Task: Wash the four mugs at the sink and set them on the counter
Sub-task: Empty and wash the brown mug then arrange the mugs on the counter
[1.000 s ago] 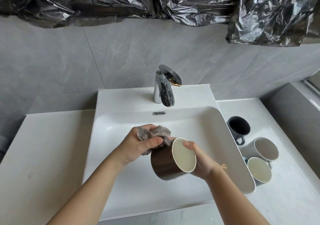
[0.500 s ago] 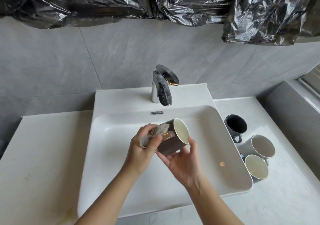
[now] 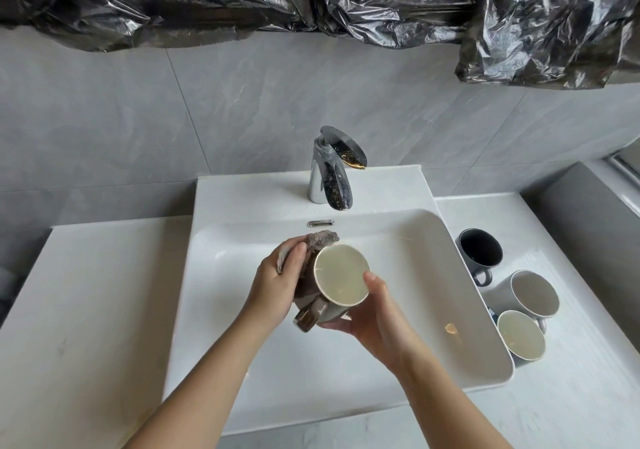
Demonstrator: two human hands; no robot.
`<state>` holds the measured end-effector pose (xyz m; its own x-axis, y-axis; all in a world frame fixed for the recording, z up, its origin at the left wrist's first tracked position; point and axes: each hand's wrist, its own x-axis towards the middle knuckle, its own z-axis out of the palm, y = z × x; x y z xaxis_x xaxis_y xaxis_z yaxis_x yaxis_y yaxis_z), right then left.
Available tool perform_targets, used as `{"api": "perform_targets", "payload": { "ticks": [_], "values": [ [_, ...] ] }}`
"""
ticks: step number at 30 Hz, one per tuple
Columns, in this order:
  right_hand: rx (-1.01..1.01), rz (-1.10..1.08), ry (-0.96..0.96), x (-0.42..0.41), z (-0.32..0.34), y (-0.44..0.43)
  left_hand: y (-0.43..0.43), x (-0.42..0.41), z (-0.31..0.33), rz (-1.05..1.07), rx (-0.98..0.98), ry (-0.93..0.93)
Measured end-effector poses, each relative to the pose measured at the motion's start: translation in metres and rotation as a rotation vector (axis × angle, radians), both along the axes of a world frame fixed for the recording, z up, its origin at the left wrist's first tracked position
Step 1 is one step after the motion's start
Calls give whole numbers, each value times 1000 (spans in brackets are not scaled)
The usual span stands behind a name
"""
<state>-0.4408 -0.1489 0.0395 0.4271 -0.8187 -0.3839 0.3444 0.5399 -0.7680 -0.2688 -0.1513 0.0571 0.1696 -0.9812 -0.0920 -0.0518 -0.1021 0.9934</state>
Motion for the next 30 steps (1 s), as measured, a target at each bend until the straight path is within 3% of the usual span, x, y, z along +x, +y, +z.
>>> {"api": "perform_targets", "payload": {
  "ticks": [6, 10, 14, 17, 22, 27, 30],
  "values": [
    [-152, 189, 85, -10, 6, 7, 6, 10, 5, -76, 457, 75],
    [-161, 228, 124, -11, 9, 9, 13, 12, 4, -106, 624, 520],
    [-16, 180, 110, -14, 9, 3, 19, 13, 6, -146, 674, 721],
    [82, 214, 164, -17, 16, -2, 19, 10, 3, -124, 705, 735],
    [-116, 200, 608, -18, 26, -13, 23, 3, -8, 2, 716, 726],
    [-233, 211, 685, -11, 45, -16, 14, -1, -3, 29, 522, 684],
    [-230, 262, 705, -9, 46, -20, 11, -4, 5, 49, 505, 582]
  ]
}}
